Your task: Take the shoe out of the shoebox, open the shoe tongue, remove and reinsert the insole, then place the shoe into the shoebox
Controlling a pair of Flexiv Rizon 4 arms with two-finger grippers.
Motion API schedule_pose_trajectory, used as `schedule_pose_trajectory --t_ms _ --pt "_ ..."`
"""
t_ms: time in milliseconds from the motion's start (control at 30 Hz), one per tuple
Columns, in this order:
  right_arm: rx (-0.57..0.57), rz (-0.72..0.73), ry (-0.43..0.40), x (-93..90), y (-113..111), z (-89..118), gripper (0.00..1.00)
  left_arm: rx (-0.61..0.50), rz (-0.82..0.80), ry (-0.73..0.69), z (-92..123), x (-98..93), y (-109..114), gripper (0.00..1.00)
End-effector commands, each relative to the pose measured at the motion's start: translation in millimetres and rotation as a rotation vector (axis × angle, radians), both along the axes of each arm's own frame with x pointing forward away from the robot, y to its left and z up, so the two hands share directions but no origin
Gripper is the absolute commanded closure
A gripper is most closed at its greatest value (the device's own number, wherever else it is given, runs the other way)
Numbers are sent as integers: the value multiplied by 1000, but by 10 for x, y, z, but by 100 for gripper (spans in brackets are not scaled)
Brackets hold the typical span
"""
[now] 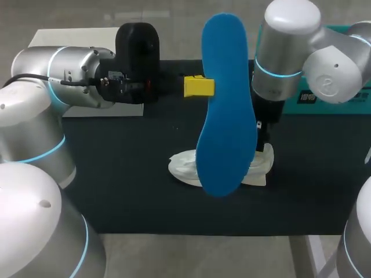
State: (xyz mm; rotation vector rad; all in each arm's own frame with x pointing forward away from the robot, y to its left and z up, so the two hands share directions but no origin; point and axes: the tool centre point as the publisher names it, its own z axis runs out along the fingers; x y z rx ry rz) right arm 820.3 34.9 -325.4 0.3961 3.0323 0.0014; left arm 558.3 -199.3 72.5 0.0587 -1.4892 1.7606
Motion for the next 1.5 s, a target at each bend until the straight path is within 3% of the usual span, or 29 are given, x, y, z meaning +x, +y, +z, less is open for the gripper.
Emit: schedule_pose_trajectory --t_ms 33,233,500,533,567,600,633,1100,1167,1200,1300,1333,1433,1500 --pt "-49 0 18 200 256 -187 0 -2 -2 0 -7 5 -9 100" --pt "-68 55 24 332 441 -302 0 -2 -2 0 -7 5 -9 100" --pt "-58 108 46 358 639 -486 0 -2 -2 0 -7 5 -9 100" --pt "-58 111 49 351 656 -521 24 -2 -2 0 -7 5 -9 100" --pt "-43 118 56 339 673 -548 57 -2 -2 0 -7 5 -9 100" --pt "-23 133 64 308 695 -571 75 -2 -2 0 -7 5 -9 100" --pt "-23 133 64 308 695 -571 100 -2 -2 0 -7 5 -9 100" --pt "-23 133 64 308 695 -571 100 -2 -2 0 -7 5 -9 100" --pt "-19 34 16 275 591 -364 100 -2 -2 0 -7 5 -9 100" --pt "-7 -67 3 298 533 -269 95 -2 -2 0 -7 5 -9 100" --pt "107 -424 -71 367 341 -22 100 -2 -2 0 -7 5 -9 100" --pt "123 -560 -91 381 270 22 100 -2 -2 0 -7 5 -9 100" --pt "321 -930 -130 389 187 143 100 -2 -2 0 -7 5 -9 100" --pt "302 -1069 -153 407 225 175 100 -2 -2 0 -7 5 -9 100"
